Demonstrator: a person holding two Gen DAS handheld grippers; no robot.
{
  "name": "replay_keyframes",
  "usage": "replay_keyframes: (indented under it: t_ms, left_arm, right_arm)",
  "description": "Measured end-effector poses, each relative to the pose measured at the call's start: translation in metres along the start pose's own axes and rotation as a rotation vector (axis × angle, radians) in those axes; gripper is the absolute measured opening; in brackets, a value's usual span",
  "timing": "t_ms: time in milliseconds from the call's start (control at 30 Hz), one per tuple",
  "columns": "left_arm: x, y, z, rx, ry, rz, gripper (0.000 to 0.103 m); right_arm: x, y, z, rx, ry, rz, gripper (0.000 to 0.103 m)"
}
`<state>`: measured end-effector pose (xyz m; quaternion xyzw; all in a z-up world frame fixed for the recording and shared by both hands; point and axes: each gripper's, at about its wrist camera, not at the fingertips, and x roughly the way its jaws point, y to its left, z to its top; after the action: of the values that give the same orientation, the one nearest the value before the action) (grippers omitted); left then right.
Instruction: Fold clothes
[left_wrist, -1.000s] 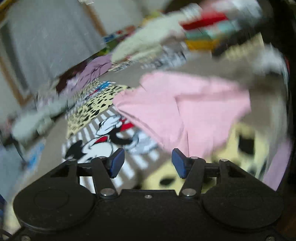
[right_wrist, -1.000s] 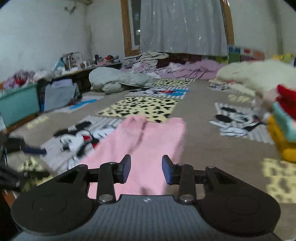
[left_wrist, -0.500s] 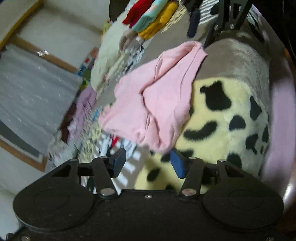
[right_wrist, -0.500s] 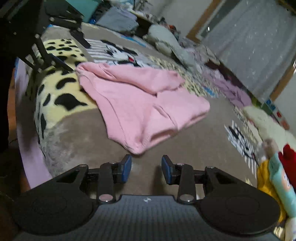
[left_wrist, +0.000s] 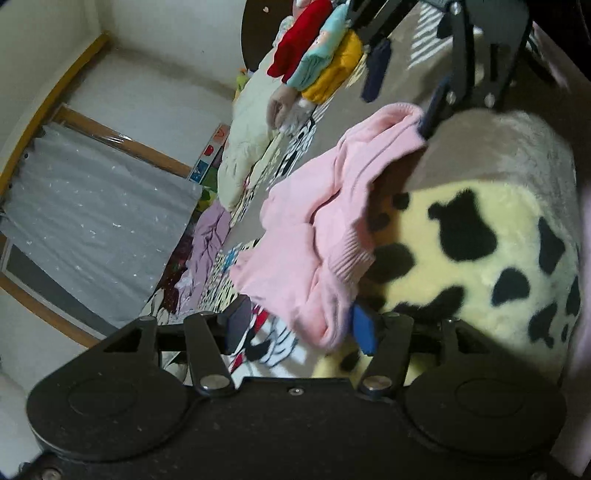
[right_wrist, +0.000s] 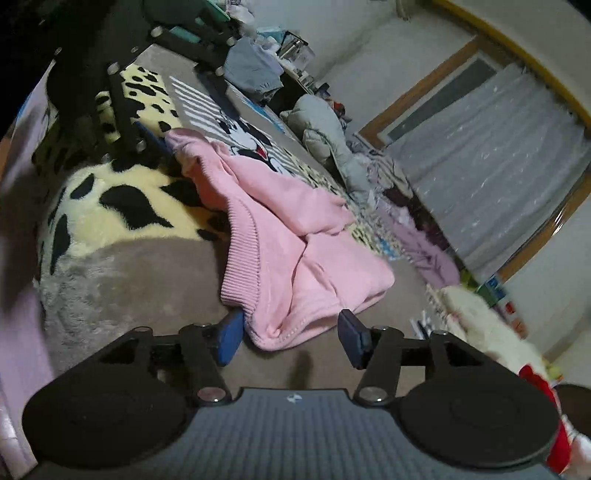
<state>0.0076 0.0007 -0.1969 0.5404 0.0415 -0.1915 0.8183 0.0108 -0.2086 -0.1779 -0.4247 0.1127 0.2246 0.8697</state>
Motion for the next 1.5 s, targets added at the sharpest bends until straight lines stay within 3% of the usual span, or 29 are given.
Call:
replay_keyframes:
  t_ms: [133,300,400,433,533,733,867,1000,1067,1133,1200,1333,1500]
  left_arm:
    - [0.002,0.005,-0.008,-0.033,0.028,0.017,0.060]
    - [0.008,0.008,-0.004,-0.064,-0.004,0.028,0.054]
    - [0.013,0.023,0.002,-0.165,-0.029,0.034,0.045]
    - [0.015,0.029,0.004,-0.209,-0.029,0.026,0.035]
    - [0.023,0.040,0.009,-0.275,-0.036,0.005,0.031]
    - [0.019,0.022,0.005,-0.133,-0.027,-0.029,0.032]
    - [0.015,0.014,0.002,-0.107,-0.027,-0.036,0.032]
    - [0.014,0.020,0.003,-0.183,-0.023,-0.029,0.031]
    - [0.017,0.029,0.007,-0.254,-0.029,-0.036,0.026]
    - [0.018,0.029,0.011,-0.261,-0.038,-0.030,0.023]
    - [0.020,0.036,0.013,-0.326,-0.042,-0.044,0.021]
    - [0.022,0.052,0.013,-0.442,-0.055,-0.048,0.020]
    - [0.023,0.052,0.013,-0.463,-0.045,-0.058,0.020]
  right_arm:
    - [-0.007,0.000,0.002,-0.007,0.042,0.019,0.052]
    - [-0.012,-0.004,0.003,0.029,0.061,0.051,0.052]
    - [-0.012,0.005,0.006,-0.007,0.043,0.038,0.051]
    - [-0.013,0.006,0.007,-0.009,0.036,0.038,0.051]
    - [-0.012,0.008,0.008,-0.016,0.029,0.032,0.051]
    - [-0.003,0.014,0.010,-0.063,0.026,0.004,0.053]
    - [-0.003,0.017,0.011,-0.105,0.029,-0.036,0.055]
    - [-0.010,0.016,0.009,-0.123,0.036,-0.065,0.054]
    - [-0.009,0.013,0.007,-0.109,0.045,-0.070,0.054]
    - [-0.008,0.010,0.006,-0.095,0.053,-0.072,0.054]
    - [-0.011,0.016,0.008,-0.119,0.023,-0.034,0.055]
    - [-0.012,0.039,0.017,-0.215,0.000,-0.058,0.056]
    - [-0.003,0.032,0.021,-0.168,0.025,-0.070,0.059]
